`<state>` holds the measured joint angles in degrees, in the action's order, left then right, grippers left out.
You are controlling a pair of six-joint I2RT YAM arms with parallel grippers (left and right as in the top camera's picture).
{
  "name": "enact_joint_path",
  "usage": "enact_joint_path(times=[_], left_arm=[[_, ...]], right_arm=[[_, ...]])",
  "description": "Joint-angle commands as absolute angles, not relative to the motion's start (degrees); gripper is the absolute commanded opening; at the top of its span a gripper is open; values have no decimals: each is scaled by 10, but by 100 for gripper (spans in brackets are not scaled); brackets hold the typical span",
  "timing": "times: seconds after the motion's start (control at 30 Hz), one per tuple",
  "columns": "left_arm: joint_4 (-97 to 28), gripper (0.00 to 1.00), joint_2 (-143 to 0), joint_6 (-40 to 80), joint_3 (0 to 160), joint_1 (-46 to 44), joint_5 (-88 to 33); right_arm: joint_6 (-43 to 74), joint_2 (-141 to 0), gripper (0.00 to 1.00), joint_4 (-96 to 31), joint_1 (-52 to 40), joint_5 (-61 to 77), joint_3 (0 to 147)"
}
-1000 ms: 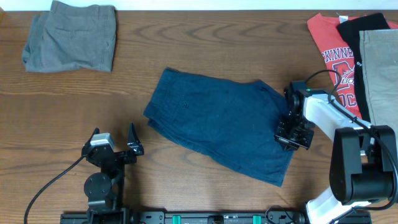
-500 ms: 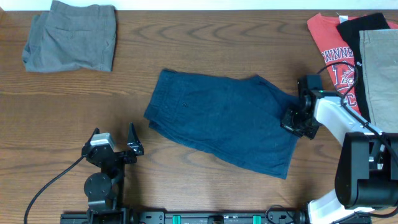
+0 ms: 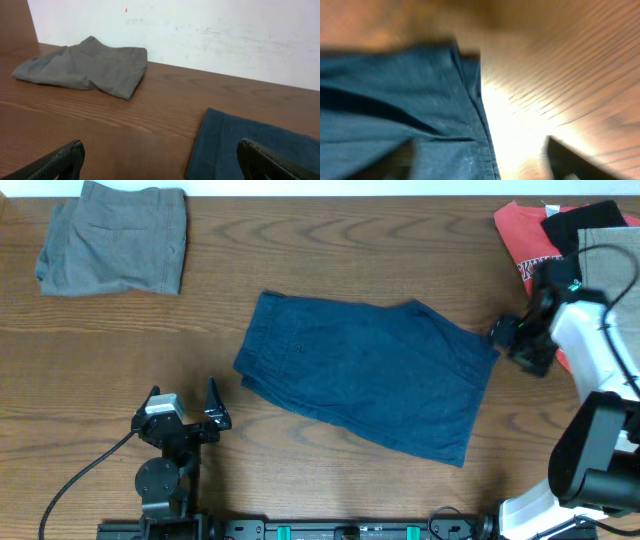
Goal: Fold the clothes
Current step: 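Retract the right arm and reach the left gripper to the shorts' left edge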
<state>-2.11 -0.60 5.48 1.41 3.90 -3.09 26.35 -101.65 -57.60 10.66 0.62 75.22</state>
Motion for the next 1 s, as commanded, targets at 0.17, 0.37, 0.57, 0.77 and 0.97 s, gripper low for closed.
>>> enact_joint_path(times=[0.17, 0.37, 0.57, 0.77, 0.97], left_arm=[[-37, 98, -2, 45, 2, 37, -34], [-37, 98, -2, 45, 2, 37, -34], [-37, 98, -2, 45, 2, 37, -34], [-38, 98, -2, 45, 2, 37, -34], [-37, 98, -2, 45, 2, 37, -34]], right_arm=[[237, -1019, 99, -596, 181, 47, 824], [237, -1019, 99, -596, 187, 47, 822], [237, -1019, 99, -596, 187, 47, 822], [237, -1019, 99, -596, 187, 47, 822], [237, -1019, 99, -596, 187, 47, 822]])
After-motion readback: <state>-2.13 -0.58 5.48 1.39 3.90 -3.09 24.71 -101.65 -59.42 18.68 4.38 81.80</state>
